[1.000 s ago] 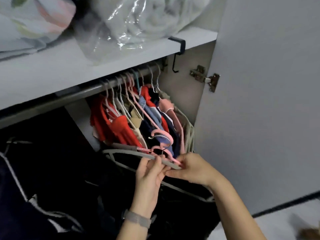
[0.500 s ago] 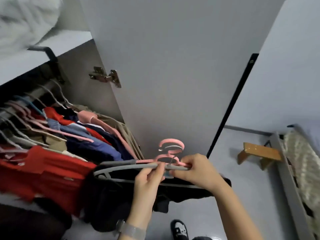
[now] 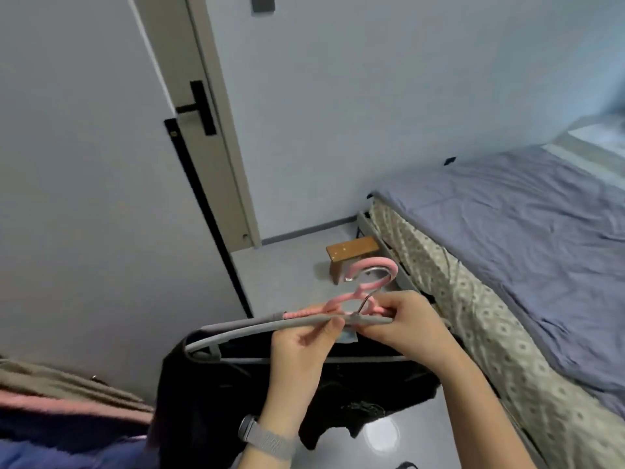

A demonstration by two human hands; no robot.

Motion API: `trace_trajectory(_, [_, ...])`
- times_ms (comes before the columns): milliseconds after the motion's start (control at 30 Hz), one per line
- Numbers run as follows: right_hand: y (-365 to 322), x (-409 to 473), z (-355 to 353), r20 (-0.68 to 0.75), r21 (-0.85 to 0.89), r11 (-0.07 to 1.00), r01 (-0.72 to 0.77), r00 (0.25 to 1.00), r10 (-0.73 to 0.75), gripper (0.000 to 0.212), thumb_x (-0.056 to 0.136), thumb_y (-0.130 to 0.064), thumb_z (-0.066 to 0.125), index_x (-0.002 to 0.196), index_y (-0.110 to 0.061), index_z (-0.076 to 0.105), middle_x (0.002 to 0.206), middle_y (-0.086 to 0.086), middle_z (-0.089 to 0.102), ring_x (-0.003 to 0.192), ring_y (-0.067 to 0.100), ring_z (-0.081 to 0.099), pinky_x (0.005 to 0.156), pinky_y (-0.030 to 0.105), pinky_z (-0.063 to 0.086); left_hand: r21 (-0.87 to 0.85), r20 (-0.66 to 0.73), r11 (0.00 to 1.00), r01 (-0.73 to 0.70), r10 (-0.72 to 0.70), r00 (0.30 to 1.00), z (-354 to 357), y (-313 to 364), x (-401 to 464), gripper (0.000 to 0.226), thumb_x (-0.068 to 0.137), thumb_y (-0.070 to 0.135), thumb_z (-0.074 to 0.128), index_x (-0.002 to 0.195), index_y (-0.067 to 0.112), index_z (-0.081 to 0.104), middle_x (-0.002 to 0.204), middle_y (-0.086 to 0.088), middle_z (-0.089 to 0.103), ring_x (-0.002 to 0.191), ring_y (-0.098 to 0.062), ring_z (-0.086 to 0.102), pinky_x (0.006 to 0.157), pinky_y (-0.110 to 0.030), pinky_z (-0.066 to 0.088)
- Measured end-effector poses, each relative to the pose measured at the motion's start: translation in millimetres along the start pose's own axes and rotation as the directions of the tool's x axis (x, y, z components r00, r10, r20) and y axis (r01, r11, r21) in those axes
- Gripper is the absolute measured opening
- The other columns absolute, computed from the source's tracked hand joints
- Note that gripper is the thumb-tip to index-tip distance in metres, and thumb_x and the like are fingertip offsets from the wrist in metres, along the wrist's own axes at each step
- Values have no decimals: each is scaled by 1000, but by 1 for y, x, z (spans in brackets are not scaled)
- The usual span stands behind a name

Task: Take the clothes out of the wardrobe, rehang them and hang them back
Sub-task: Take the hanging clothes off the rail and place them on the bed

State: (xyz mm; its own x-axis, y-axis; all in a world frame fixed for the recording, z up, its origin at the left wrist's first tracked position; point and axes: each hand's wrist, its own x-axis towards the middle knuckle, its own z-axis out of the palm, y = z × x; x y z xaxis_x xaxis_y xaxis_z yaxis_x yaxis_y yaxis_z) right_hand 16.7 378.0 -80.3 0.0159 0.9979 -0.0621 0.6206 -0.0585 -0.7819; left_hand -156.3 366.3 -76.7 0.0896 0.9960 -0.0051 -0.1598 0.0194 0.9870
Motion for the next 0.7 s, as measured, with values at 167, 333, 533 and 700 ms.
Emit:
trace_trajectory(167, [59, -5, -75, -171, -31, 990, -138, 977, 131, 29, 68, -37, 76, 50, -28, 54, 43, -8, 41, 45, 5, 37, 51, 26, 32, 12, 148, 998, 63, -64, 987, 97, -18, 30, 10, 80, 10, 67, 87, 15, 73, 90, 13, 74, 88, 0, 67, 74, -14, 51])
trace_trajectory(333, [126, -3, -158, -293, 39, 971, -236, 926, 237, 36, 68, -41, 76, 51, -23, 50, 46, -10, 41, 47, 4, 38, 52, 24, 33, -1, 271, 997, 71, -68, 960, 208, -35, 63, 12, 84, 10, 65, 94, 13, 72, 92, 15, 73, 92, 2, 66, 74, -10, 49])
trace_trajectory(533, [211, -25, -249, -439, 40, 941, -336, 840, 319, 36, 64, -41, 74, 64, -13, 51, 54, -8, 44, 51, 3, 38, 54, 25, 33, 32, 381, 996, 82, -88, 920, 319, -52, 97, 20, 82, 18, 66, 98, 10, 73, 95, 10, 74, 97, -1, 66, 81, -16, 51])
trace_trajectory(700, [260, -25, -300, -540, 88, 920, -383, 757, 367, 30, 74, -33, 77, 61, -30, 50, 57, -16, 52, 56, 3, 47, 53, 17, 33, 95, 392, 987, 127, -155, 907, 392, -67, 143, 21, 82, 23, 68, 96, 8, 74, 88, 16, 73, 82, 7, 65, 78, -16, 53])
